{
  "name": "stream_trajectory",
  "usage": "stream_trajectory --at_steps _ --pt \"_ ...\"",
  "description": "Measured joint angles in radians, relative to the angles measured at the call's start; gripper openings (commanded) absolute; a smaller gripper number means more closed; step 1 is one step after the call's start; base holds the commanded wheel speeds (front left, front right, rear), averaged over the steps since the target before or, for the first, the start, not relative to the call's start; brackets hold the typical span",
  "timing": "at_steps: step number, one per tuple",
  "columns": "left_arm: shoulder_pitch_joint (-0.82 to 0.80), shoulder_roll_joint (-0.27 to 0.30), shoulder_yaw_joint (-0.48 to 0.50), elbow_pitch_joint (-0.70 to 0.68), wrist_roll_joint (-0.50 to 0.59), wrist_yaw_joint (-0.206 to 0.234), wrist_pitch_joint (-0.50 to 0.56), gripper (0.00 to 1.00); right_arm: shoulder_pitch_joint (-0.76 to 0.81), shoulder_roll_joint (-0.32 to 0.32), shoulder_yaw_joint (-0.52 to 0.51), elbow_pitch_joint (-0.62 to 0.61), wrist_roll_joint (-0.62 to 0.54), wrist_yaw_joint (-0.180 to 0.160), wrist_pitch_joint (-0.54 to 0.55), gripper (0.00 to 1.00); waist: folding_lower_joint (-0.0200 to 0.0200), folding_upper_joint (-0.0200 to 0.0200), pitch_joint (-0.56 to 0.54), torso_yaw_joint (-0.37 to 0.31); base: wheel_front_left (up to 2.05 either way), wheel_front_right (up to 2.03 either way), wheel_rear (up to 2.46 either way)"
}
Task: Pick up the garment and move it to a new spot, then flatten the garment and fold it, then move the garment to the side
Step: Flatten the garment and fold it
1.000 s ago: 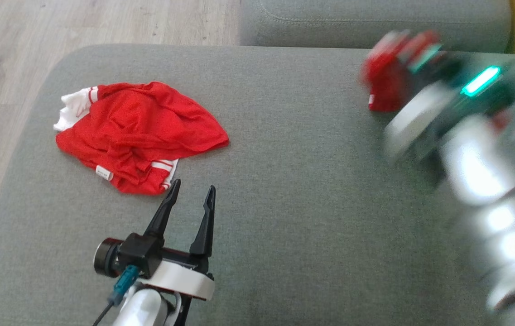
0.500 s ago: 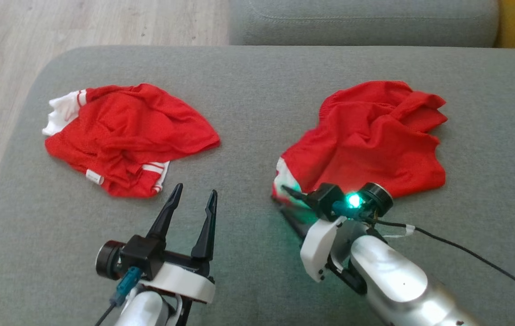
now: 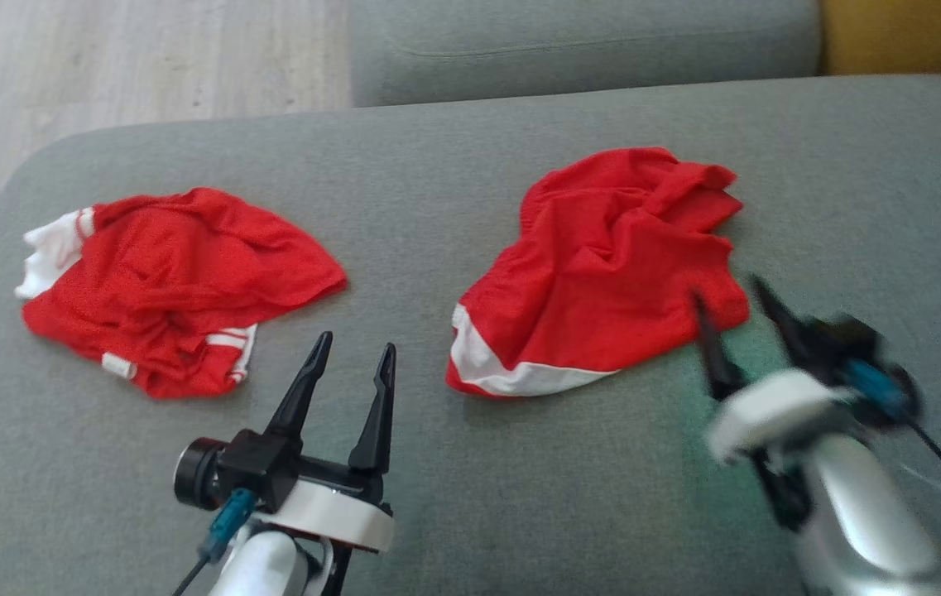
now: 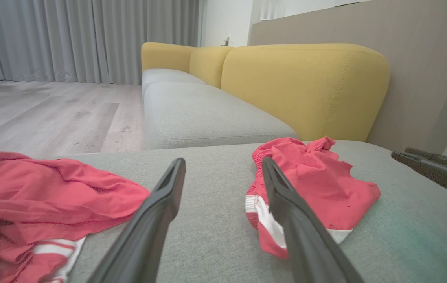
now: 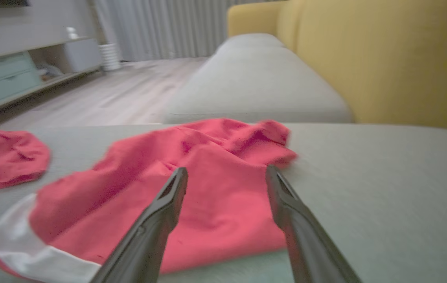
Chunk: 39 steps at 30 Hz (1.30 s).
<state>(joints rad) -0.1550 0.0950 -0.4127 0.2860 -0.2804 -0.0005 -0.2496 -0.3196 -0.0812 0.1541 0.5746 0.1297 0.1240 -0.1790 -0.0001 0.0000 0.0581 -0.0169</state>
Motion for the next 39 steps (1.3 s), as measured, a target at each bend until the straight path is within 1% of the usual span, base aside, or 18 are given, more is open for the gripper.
stream_trajectory --at_steps 2,5,6,10,14,18,21,26,31,35,36,37,39 --pt "0.0 -0.003 -0.001 -0.001 0.002 -0.001 0.0 1.0 0.054 0.007 -0.096 -0.008 -0.033 0.0 0.0 1.0 0.0 0.0 0.002 -0.013 0.0 0.0 0.0" --pt "0.0 -0.007 -0.002 -0.002 0.009 -0.002 0.0 1.0 0.118 0.015 -0.178 -0.024 -0.047 0.0 0.003 1.0 0.0 0.0 0.012 -0.022 0.0 0.0 0.0" --pt "0.0 -0.007 -0.002 -0.002 0.009 -0.008 0.0 1.0 0.128 0.017 -0.186 -0.03 -0.039 0.0 0.003 1.0 0.0001 0.0 0.017 -0.023 0.0 0.0 0.0" --pt "-0.001 -0.007 -0.004 -0.002 0.01 -0.01 0.0 1.0 0.115 0.029 -0.197 -0.049 -0.024 0.0 0.011 1.0 0.0001 0.0 0.032 -0.023 0.0 0.0 0.0" --pt "-0.005 -0.007 -0.006 0.001 0.018 -0.015 0.0 1.0 0.05 0.034 -0.239 -0.036 -0.046 0.0 0.087 1.0 0.0002 0.0 0.052 -0.009 0.0 0.0 0.0" --pt "-0.009 -0.008 -0.007 0.006 0.019 -0.019 0.0 1.0 -0.023 0.034 -0.277 0.015 -0.074 0.0 0.186 1.0 0.0002 0.0 0.074 0.019 0.0 0.0 0.0" --pt "-0.025 -0.009 -0.006 0.01 0.019 -0.02 0.0 1.0 -0.067 0.034 -0.297 0.056 -0.103 0.0 0.238 1.0 0.0002 0.0 0.092 0.041 0.0 0.0 0.0" --pt "-0.04 -0.011 -0.006 0.021 0.019 -0.026 0.0 1.0 -0.14 0.034 -0.309 0.123 -0.141 0.0 0.286 1.0 0.0002 0.0 0.115 0.072 0.0 0.0 0.0" --pt "-0.045 -0.016 -0.007 0.023 0.019 -0.027 0.0 1.0 -0.202 0.025 -0.36 0.204 -0.183 0.0 0.326 1.0 0.0002 0.0 0.13 0.094 0.0 0.0 0.0" --pt "-0.048 -0.023 -0.007 0.023 0.019 -0.027 0.0 1.0 -0.261 0.007 -0.389 0.289 -0.216 0.0 0.378 1.0 0.0002 0.0 0.14 0.11 0.0 0.0 0.0" --pt "-0.049 -0.023 -0.006 0.023 0.019 -0.027 0.0 1.0 -0.274 0.007 -0.389 0.301 -0.219 0.0 0.382 0.31 0.0002 0.0 0.141 0.112 0.0 0.0 0.0" --pt "-0.051 -0.023 -0.006 0.024 0.019 -0.027 0.0 1.0 -0.285 0.006 -0.386 0.311 -0.219 0.0 0.38 0.0 0.0002 0.0 0.141 0.113 0.0 0.0 0.0" --pt "-0.054 -0.025 -0.005 0.025 0.019 -0.027 0.0 1.0 -0.292 0.006 -0.368 0.321 -0.219 0.0 0.359 0.0 0.0002 0.0 0.139 0.112 0.0 0.0 0.0"
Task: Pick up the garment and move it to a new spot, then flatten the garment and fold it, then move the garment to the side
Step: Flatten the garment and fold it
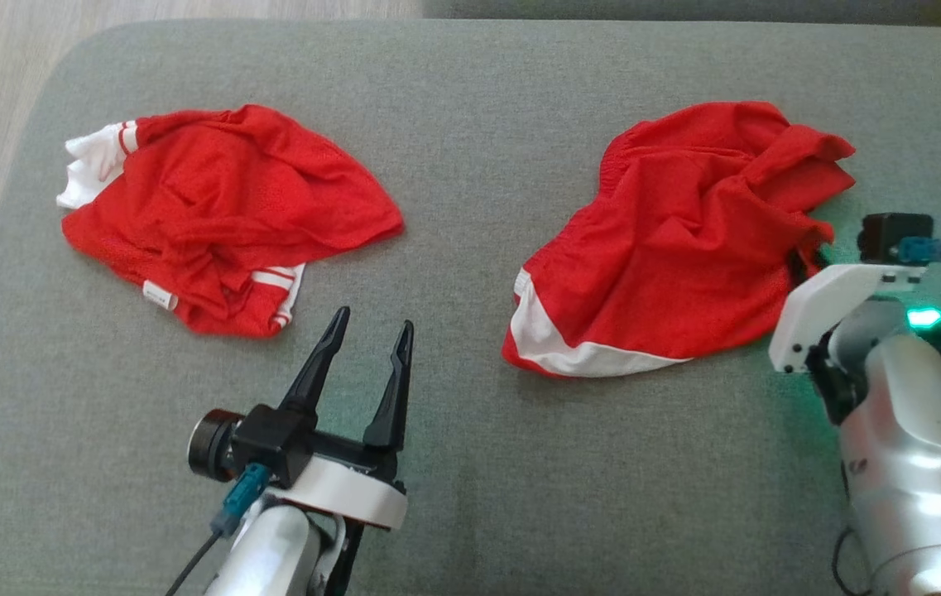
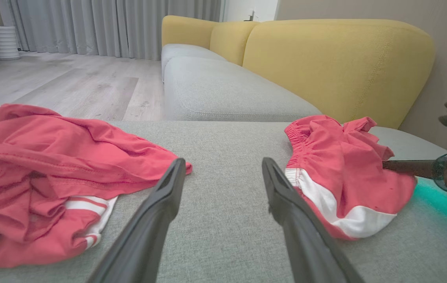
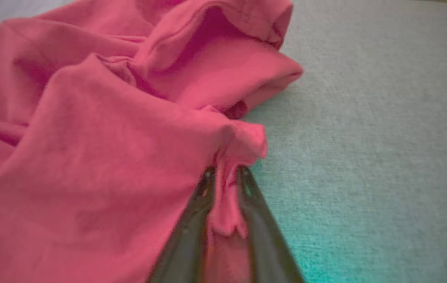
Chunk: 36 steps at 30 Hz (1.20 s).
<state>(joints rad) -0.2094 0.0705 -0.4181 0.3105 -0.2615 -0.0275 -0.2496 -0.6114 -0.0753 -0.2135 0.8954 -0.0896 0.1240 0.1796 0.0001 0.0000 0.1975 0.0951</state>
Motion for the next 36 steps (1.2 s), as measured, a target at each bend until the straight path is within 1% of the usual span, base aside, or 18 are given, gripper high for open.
stream_trajectory --at_steps 4,8,12,16,17,20,25,28,30,36 --pt "0.0 -0.003 0.004 0.007 0.0 0.0 0.0 1.0 0.004 -0.003 0.048 0.0 -0.002 0.0 -0.087 0.0 -0.0001 0.0 -0.017 -0.009 0.0 0.0 0.0" --pt "0.004 -0.005 0.012 0.007 0.0 0.001 0.0 1.0 0.016 -0.014 0.089 -0.064 -0.023 0.0 -0.196 0.0 -0.0001 0.0 -0.049 -0.025 0.0 0.0 0.0" --pt "0.023 -0.005 0.03 0.007 0.0 0.001 0.0 1.0 0.078 -0.037 0.131 -0.173 -0.066 0.0 -0.272 0.0 -0.0002 0.0 -0.089 -0.047 0.0 0.0 0.0" --pt "0.059 -0.004 0.035 0.005 0.0 0.005 0.0 1.0 0.177 -0.037 0.156 -0.324 -0.121 0.0 -0.285 0.0 -0.0003 0.0 -0.131 -0.075 0.0 0.0 0.0" --pt "0.069 -0.003 0.037 0.004 0.0 0.008 0.0 1.0 0.202 -0.036 0.16 -0.366 -0.136 0.0 -0.277 0.0 -0.0002 0.0 -0.14 -0.082 0.0 0.0 0.0" --pt "0.095 -0.003 0.042 -0.002 0.0 0.01 0.0 1.0 0.287 -0.029 0.156 -0.489 -0.16 0.0 -0.199 0.0 -0.0003 0.0 -0.165 -0.103 0.0 0.0 0.0" --pt "0.115 -0.003 0.053 -0.013 -0.002 0.01 0.0 1.0 0.459 0.005 0.138 -0.642 -0.148 0.0 -0.002 0.0 -0.0004 0.0 -0.191 -0.121 0.0 0.0 0.0" --pt "0.12 -0.003 0.055 -0.017 -0.002 0.01 0.0 1.0 0.535 0.015 0.132 -0.699 -0.114 0.0 0.106 0.0 -0.0003 0.0 -0.193 -0.12 0.0 0.0 0.0" --pt "0.12 -0.003 0.055 -0.02 -0.002 0.01 0.0 1.0 0.553 0.022 0.115 -0.727 -0.11 0.0 0.16 0.0 -0.0003 0.0 -0.191 -0.115 0.0 0.0 0.0" --pt "0.118 -0.004 0.053 -0.023 -0.002 0.006 0.0 1.0 0.539 0.028 0.065 -0.752 -0.082 0.0 0.233 0.0 -0.0001 0.0 -0.167 -0.093 0.0 0.0 0.0"
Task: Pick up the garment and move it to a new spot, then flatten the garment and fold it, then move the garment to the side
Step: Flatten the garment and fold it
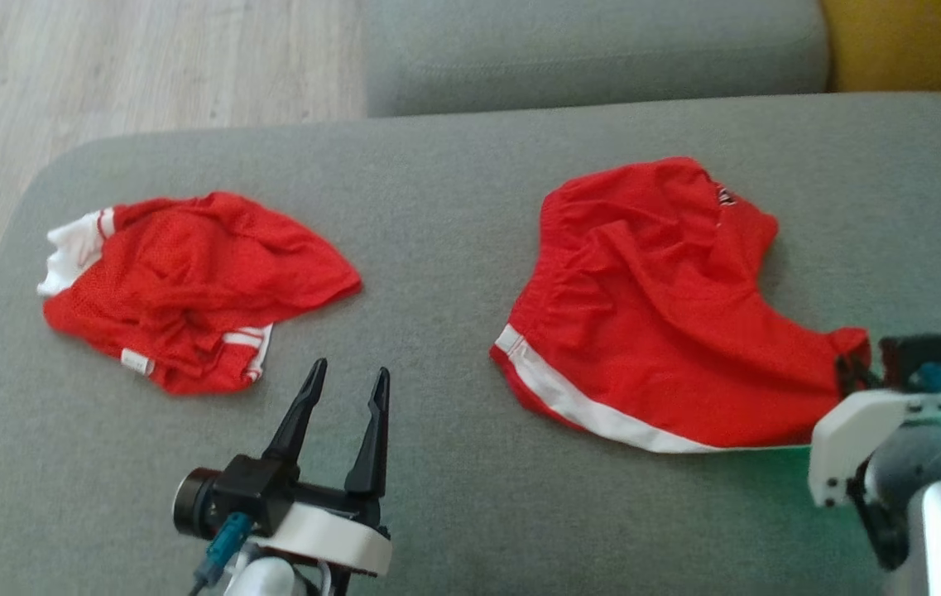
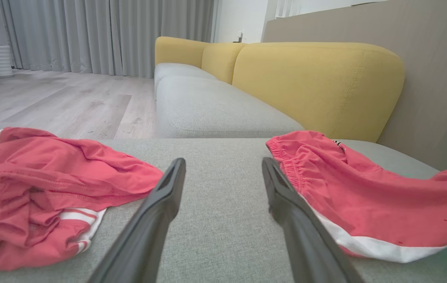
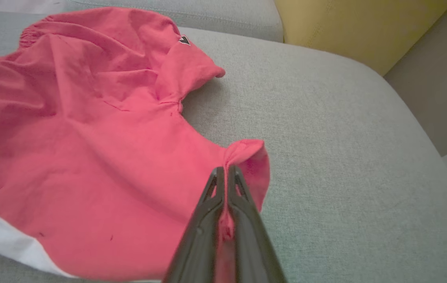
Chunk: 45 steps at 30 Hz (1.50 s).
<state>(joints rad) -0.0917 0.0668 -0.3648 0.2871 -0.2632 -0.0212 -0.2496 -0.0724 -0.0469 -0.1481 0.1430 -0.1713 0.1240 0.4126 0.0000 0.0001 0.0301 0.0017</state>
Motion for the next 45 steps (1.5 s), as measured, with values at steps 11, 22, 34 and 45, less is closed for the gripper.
stream_trajectory --at_steps 11,22,34,45 --pt "-0.046 -0.002 -0.018 0.005 0.0 -0.015 0.0 1.0 -0.251 -0.004 -0.183 0.244 -0.08 0.0 -0.049 1.0 0.0002 0.0 0.096 0.065 0.0 0.0 0.0" --pt "-0.069 -0.01 -0.015 0.016 0.0 -0.015 0.0 1.0 -0.344 -0.006 -0.064 0.353 -0.039 0.0 -0.397 1.0 0.0002 0.0 0.098 0.064 0.0 0.0 0.0" --pt "-0.034 -0.011 0.009 -0.011 0.009 -0.026 0.0 1.0 -0.062 -0.001 0.119 0.198 0.23 0.0 -0.628 1.0 -0.0001 0.0 0.039 -0.047 0.0 0.0 0.0" --pt "-0.088 0.006 -0.092 0.039 0.05 -0.086 0.042 1.0 -0.003 0.002 0.134 0.151 0.268 0.0 -0.652 1.0 0.0 0.0 0.059 -0.129 0.0 0.0 0.0"
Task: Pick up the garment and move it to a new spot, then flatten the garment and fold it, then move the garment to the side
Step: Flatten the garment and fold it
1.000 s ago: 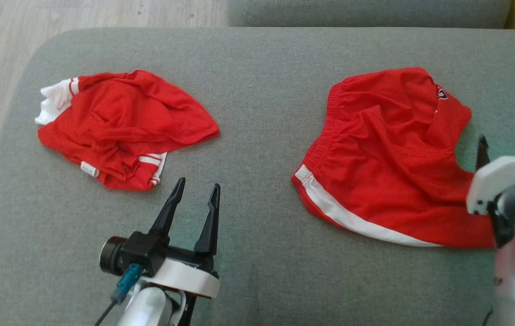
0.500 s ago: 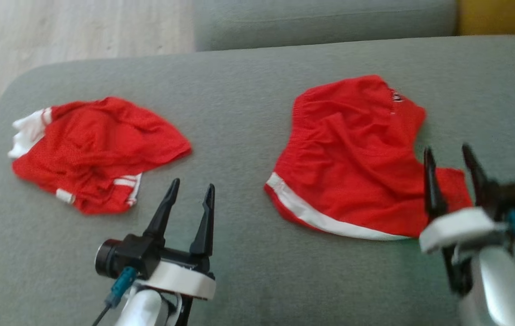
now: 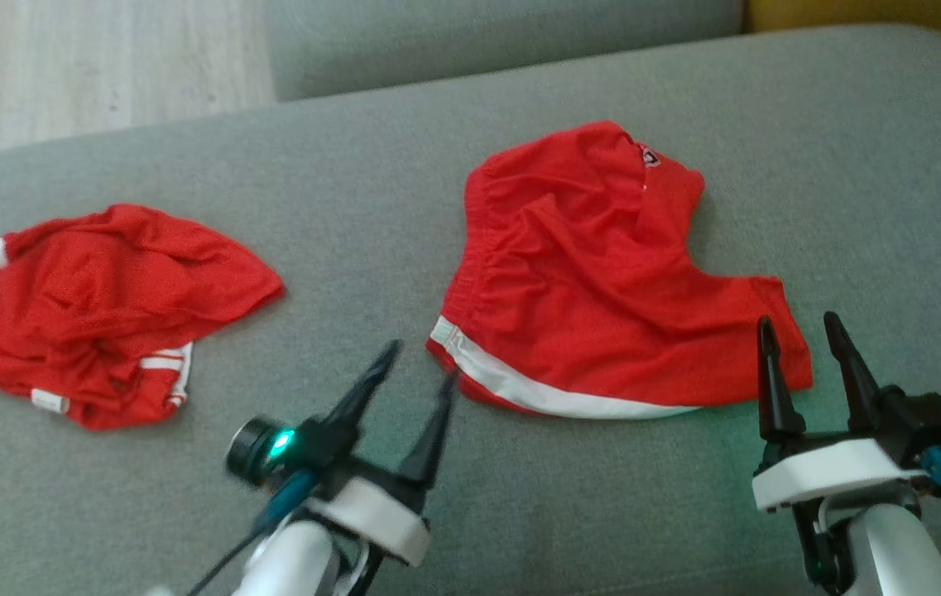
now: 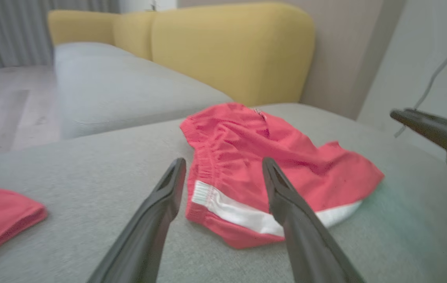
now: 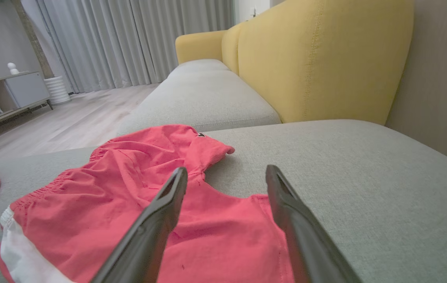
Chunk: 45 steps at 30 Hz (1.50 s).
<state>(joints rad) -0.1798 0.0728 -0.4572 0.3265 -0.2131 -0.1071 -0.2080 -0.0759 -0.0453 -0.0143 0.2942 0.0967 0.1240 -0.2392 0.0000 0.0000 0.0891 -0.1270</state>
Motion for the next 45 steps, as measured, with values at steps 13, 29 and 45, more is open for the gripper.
stream_trajectory --at_steps 13,29,45 --pt "-0.243 0.069 -0.102 0.195 0.048 -0.017 0.112 1.0 -0.043 0.0 0.018 0.006 0.027 0.0 -0.008 1.0 0.0002 0.0 0.121 -0.059 0.0 0.0 0.0" --pt "-0.311 0.077 -0.157 0.278 -0.019 -0.025 0.053 0.0 -0.077 0.0 0.02 0.075 0.025 0.0 -0.012 1.0 0.0 0.0 0.15 -0.101 0.0 0.0 0.0" --pt "-0.218 0.091 -0.068 0.184 -0.095 0.047 -0.032 0.0 -0.065 0.0 0.046 0.1 -0.004 0.0 0.012 1.0 0.0 0.0 0.096 -0.028 0.0 0.0 0.0"
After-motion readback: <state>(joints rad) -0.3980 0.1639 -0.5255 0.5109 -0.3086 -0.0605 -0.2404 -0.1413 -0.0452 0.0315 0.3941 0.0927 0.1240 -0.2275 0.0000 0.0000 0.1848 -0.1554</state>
